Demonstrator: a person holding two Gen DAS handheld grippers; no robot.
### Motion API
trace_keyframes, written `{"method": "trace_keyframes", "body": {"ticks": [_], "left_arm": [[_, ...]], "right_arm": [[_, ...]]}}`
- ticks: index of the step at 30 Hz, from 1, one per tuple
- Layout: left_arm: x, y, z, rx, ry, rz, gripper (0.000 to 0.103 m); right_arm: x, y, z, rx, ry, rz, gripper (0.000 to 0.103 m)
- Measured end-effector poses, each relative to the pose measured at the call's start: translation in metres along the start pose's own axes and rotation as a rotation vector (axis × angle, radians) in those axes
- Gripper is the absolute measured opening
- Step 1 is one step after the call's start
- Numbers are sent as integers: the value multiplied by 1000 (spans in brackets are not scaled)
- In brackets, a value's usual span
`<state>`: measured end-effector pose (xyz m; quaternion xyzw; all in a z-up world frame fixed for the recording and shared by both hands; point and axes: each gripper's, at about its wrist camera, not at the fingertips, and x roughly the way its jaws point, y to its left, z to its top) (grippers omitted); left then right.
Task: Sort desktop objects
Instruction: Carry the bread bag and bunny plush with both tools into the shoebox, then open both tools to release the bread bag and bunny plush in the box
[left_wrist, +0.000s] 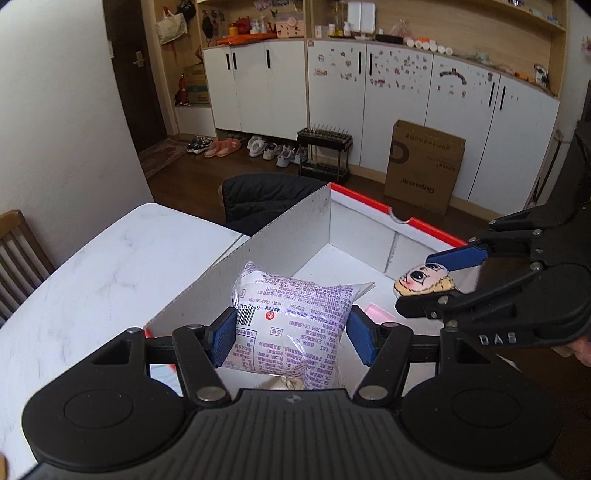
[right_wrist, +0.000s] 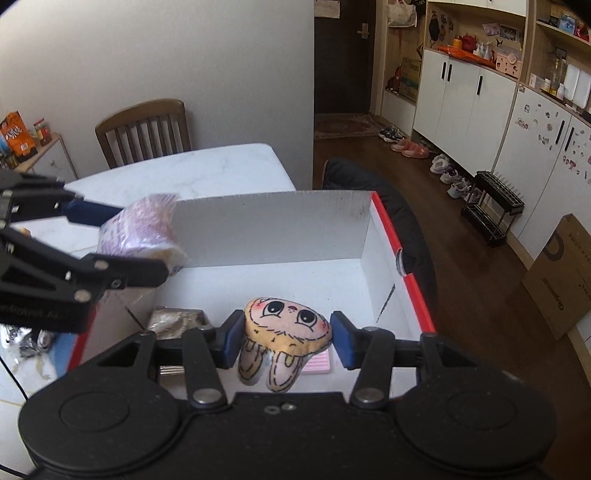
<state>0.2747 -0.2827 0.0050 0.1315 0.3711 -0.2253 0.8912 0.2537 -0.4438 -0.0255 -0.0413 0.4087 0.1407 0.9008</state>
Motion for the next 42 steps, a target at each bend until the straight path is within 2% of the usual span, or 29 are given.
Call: {"method": "trace_keyframes", "body": {"ticks": [11,22,42], "left_arm": [[58,4,13,52,95,4,63],[98,-2,7,101,174,-24,63],[143,-1,5,70,346,-64,64]], "right_arm": [[41,-5,-1,-65,80,32,48],[73,-3,-1,-140,159,62,48],[110,8,9,-248,295,72,48]]}}
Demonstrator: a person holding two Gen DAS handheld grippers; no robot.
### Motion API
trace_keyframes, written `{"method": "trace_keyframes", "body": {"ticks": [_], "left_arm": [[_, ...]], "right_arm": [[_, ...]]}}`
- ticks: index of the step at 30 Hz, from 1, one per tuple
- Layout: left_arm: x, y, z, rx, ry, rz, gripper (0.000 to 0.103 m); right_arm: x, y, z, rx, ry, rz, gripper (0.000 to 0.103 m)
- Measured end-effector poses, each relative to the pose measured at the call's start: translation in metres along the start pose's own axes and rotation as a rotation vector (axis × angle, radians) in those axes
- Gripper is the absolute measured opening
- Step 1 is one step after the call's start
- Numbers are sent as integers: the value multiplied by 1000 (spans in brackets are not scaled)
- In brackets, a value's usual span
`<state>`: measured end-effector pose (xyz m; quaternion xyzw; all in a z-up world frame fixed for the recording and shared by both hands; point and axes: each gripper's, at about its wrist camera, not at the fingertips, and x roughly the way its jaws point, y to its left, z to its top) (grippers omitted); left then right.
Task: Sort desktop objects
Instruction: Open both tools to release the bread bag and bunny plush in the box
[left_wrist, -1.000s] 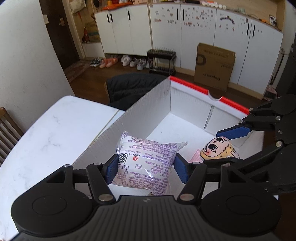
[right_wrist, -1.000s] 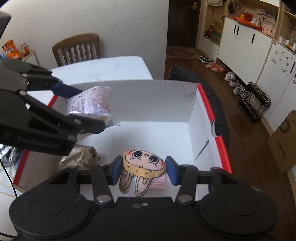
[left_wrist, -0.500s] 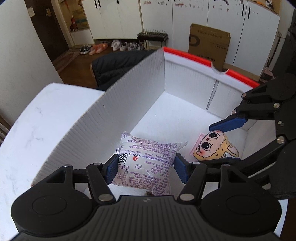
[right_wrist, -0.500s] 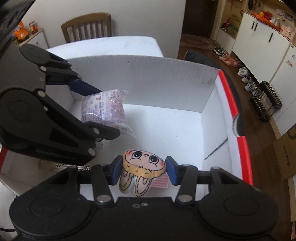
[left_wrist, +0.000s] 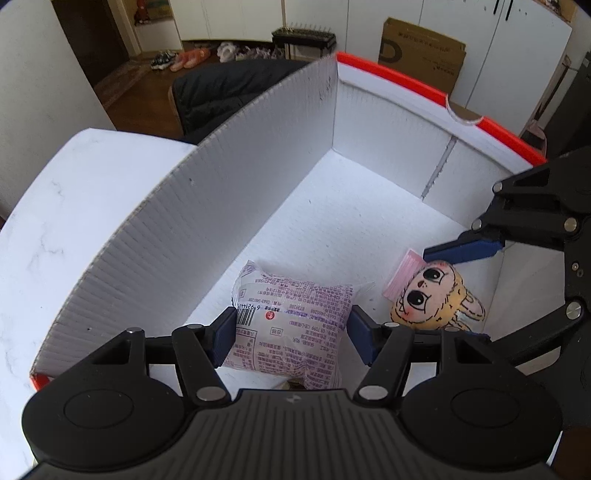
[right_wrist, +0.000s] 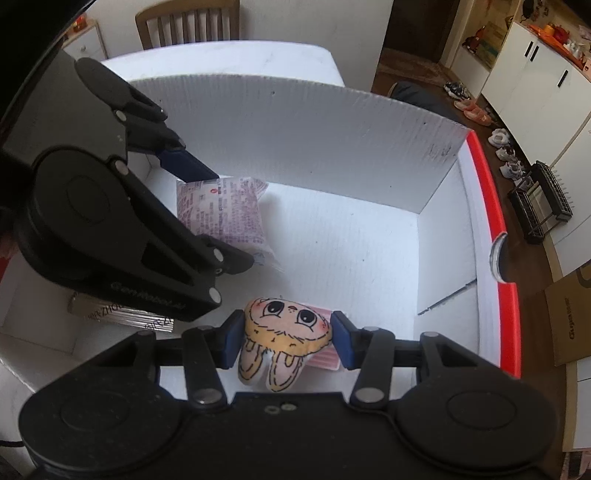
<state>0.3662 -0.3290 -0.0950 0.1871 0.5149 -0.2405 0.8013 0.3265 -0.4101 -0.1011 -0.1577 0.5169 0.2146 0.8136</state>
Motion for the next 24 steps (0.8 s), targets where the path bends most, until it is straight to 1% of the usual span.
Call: {"method": "trace_keyframes", "body": {"ticks": [7,10,11,13,15,19,24], "left_arm": [[2,-3,1,22,24,7,66],[0,-3,0,14,20,3,67],[-1,-2,-1,9,13,3,67],[-4,-1,-2,-4,-4,-4,72],[-9,1,-3,-17,-22,-7,72],[-26,4,-6,-45,-81,-15,72],[-58,10,-17,-88,-176,-16,72]], "right_arm": [[6,4,3,-26,60,-2,49],[9,5,4,-32,66,3,51],[9,5,4,-32,64,6,54],[7,4,3,-32,57,13,61],[4,3,0,-32,43,15,71],[0,1,-4,-24,31,22,71],[-19,0,-9,-7,-14,40,72]]}}
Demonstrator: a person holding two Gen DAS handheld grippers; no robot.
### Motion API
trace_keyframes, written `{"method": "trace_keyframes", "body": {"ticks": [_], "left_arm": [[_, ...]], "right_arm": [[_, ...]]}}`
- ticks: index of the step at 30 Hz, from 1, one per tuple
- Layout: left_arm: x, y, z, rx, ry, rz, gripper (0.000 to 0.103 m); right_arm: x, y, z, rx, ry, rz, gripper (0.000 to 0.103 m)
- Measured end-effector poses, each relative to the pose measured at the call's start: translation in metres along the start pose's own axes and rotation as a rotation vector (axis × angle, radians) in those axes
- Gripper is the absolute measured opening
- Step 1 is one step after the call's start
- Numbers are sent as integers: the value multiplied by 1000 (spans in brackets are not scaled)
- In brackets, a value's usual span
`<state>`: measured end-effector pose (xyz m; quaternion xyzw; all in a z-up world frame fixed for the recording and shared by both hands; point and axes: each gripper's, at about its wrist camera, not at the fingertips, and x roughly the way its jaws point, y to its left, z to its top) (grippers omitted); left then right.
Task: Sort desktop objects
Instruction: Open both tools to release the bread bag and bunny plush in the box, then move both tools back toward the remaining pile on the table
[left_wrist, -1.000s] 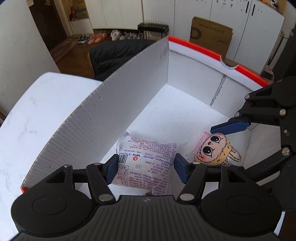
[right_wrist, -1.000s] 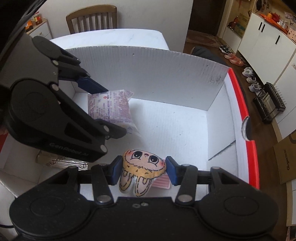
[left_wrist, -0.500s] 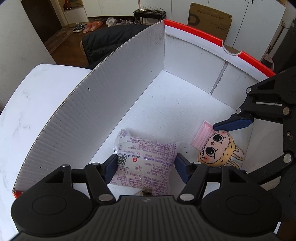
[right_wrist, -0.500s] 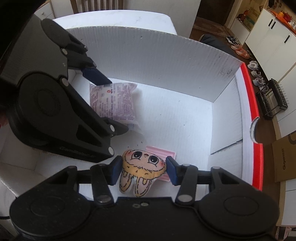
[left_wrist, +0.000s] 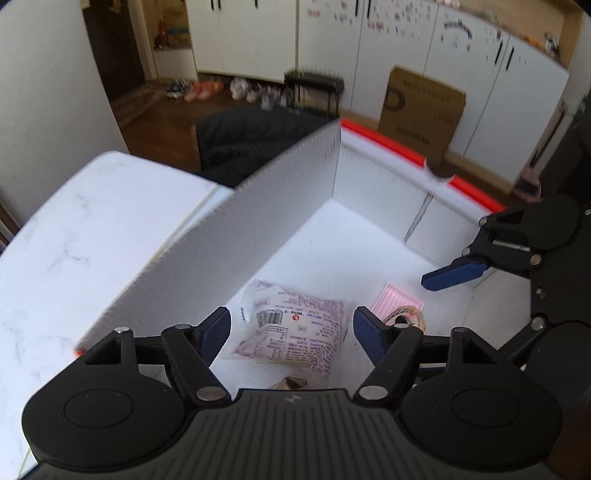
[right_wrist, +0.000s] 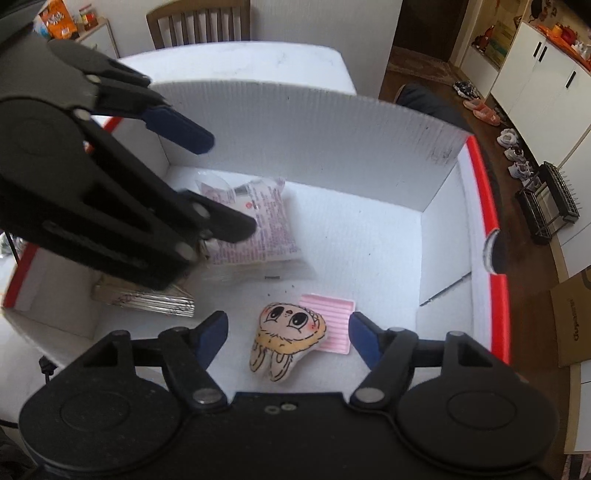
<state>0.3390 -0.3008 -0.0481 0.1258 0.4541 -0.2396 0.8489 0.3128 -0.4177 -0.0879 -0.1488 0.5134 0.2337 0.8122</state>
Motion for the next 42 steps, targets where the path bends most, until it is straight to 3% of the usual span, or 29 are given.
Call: {"method": "trace_keyframes", "body": {"ticks": [14,26,42], "left_arm": [[-101,14,-49,-156,-184,91,72],[-171,36,-102,-232,-257,178,73],[-198,67,-168,-289,-299,184,73]], "right_arm": [[-66,11,-7,105,-227,32,73],[-81,47,-5,176,-288,59,77],[-87,112,-1,182,-292,40,79]]}}
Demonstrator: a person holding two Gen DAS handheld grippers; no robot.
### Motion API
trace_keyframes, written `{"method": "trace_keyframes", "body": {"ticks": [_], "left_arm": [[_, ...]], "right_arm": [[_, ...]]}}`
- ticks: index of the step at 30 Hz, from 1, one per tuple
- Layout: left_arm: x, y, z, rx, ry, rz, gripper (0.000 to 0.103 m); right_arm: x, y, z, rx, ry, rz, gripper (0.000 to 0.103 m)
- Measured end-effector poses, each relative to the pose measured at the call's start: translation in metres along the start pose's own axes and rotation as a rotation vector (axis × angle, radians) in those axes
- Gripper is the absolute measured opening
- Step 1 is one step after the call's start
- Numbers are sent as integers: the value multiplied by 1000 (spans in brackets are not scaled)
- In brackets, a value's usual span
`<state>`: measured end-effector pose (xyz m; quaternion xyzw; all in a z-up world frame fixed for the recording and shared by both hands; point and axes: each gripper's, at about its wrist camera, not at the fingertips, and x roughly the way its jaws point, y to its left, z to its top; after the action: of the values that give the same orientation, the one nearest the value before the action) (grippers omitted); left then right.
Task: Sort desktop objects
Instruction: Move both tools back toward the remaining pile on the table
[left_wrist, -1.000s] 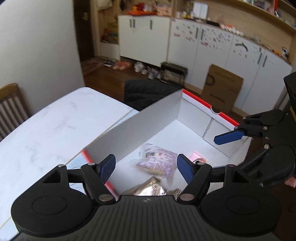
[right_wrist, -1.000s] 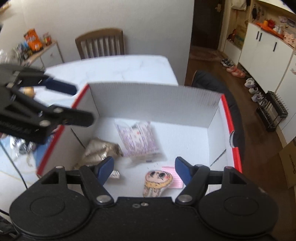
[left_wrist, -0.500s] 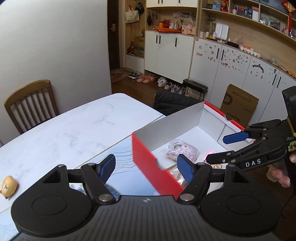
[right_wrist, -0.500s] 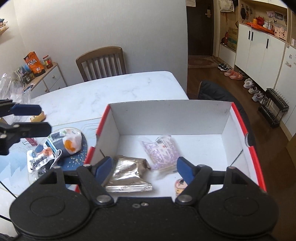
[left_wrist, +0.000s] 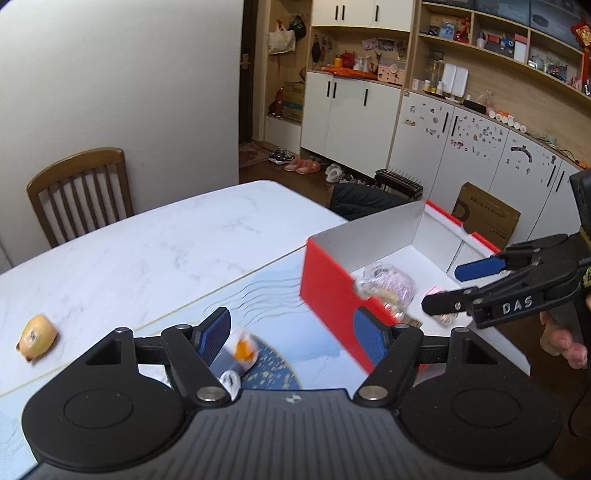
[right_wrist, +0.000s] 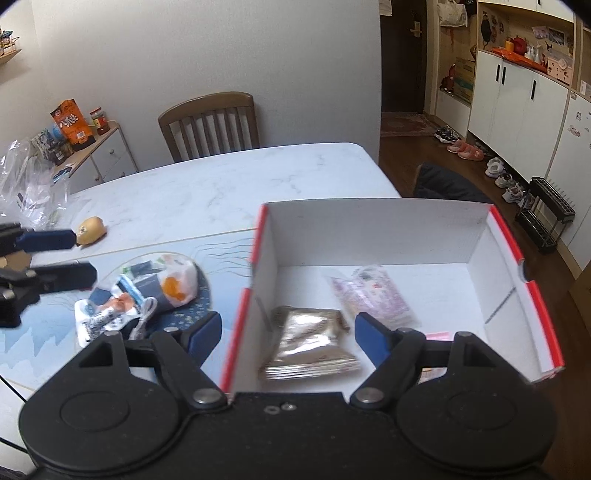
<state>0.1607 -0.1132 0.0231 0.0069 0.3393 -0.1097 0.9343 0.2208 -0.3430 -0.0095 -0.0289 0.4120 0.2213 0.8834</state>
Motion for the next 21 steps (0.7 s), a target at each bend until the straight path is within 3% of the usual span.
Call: {"method": "trace_keyframes", "body": {"ticks": [11,13,18,21], "left_arm": [[-27,65,-50,-50,14,45,73],[-31,78,-57,-60,15,60,78],[-39,104,-70,-76,18,81,79],[-40,118,-77,-83,19,95,84]], "right_arm": [[12,73,0,-47,5,28,82],[17,85,-1,-50,10,31,82],[29,112,-2,-58,14,32,83],[36,126,-4,-54,18,42,86]]}}
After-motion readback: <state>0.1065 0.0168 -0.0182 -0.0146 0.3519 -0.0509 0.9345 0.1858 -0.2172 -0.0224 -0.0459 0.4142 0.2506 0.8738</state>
